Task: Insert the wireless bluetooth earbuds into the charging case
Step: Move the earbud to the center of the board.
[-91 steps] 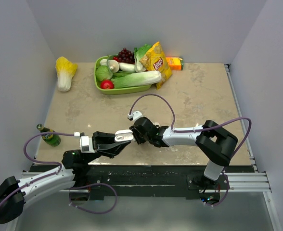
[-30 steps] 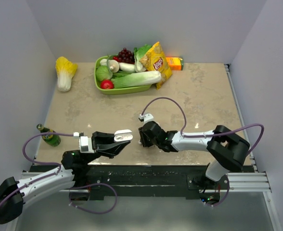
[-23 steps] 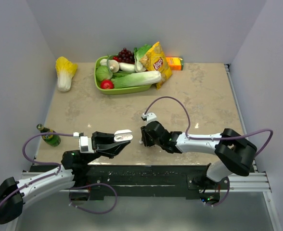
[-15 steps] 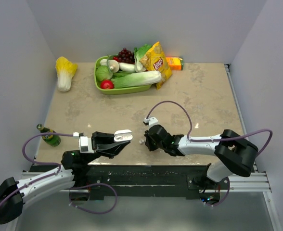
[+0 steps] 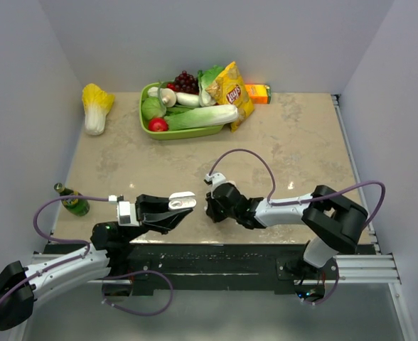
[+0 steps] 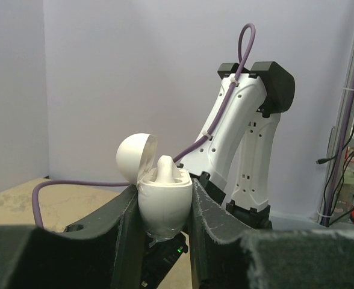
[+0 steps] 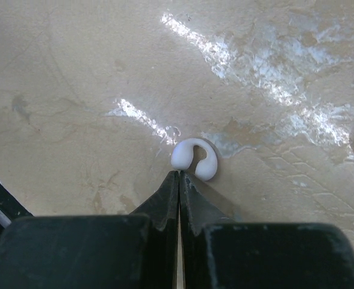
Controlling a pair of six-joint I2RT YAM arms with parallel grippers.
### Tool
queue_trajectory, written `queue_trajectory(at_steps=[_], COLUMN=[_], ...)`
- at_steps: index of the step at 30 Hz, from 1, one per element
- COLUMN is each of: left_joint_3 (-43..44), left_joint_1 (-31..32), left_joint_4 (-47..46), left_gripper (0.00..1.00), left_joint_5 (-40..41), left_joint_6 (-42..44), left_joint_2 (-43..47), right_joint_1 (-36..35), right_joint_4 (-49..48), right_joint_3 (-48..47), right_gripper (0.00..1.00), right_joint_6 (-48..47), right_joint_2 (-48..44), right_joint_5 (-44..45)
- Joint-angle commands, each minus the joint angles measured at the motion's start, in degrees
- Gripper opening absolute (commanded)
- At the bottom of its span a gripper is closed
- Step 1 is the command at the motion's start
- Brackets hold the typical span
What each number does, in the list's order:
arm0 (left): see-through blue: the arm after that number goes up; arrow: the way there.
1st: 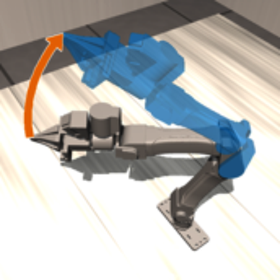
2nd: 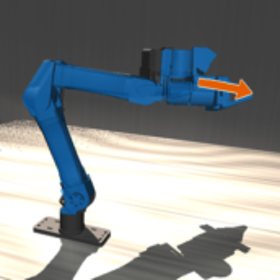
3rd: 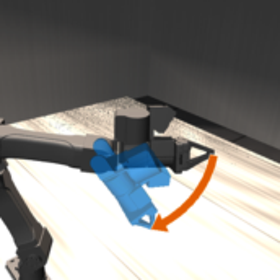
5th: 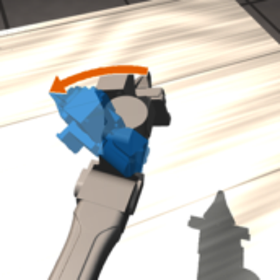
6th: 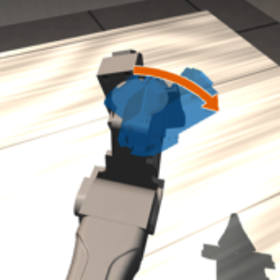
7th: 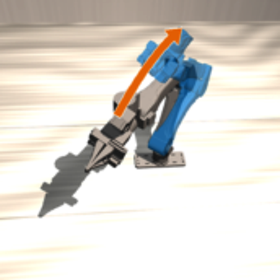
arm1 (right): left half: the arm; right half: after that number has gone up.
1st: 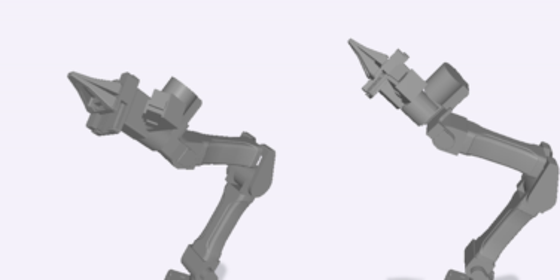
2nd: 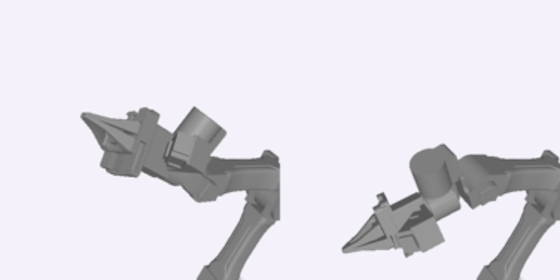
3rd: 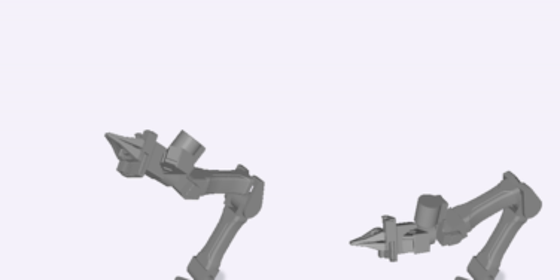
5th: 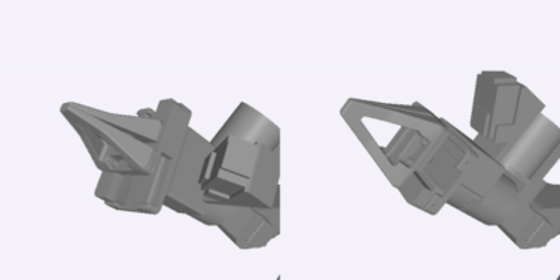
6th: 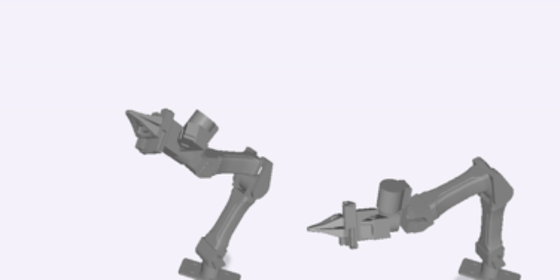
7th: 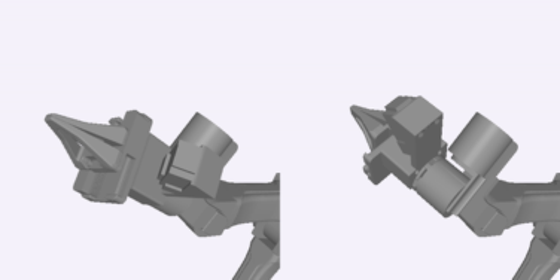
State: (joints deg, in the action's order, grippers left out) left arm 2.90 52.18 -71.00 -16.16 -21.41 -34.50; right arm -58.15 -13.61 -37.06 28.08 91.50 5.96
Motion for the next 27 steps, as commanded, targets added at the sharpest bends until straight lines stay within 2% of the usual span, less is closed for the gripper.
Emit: queue_trajectory(at_steps=[1, 11, 12, 16, 19, 22, 27], left_joint_3=[-4.57, -4.65, -4.65, -4.74, -4.83, -4.83, -4.83], left_joint_1=[0.29, 0.29, 0.29, 0.29, 0.29, 0.29, 0.29], left_joint_4=[-2.39, -2.56, -2.65, -2.74, -2.65, -2.65, -3.09], left_gripper=[0.00, 0.00, 0.00, 0.00, 0.00, 0.00, 0.00], left_joint_5=[1.13, 1.40, 1.31, 1.05, 0.96, 1.13, 0.78], left_joint_6=[1.90, 1.81, 1.81, 1.72, 1.81, 1.90, 1.72], left_joint_2=[0.49, -0.21, -0.22, -0.13, 0.22, 0.22, -0.30], right_joint_1=[-0.38, -0.30, -0.30, -0.21, -0.30, 0.23, 2.33], right_joint_4=[0.95, 1.92, 1.66, 0.34, 0.86, 2.70, 3.76], right_joint_3=[-2.05, -6.97, -7.24, -6.10, -4.60, -4.07, -4.42], right_gripper=[0.00, 0.00, 0.03, 0.26, 0.36, 0.40, 0.41], right_joint_6=[-0.83, -0.30, -0.65, -2.41, -3.03, -4.08, -5.13], right_joint_2=[2.01, 6.31, 6.14, 2.30, -2.62, -6.06, -6.17], right_joint_5=[0.72, 1.52, 1.08, -0.76, -1.13, 2.82, 4.41])
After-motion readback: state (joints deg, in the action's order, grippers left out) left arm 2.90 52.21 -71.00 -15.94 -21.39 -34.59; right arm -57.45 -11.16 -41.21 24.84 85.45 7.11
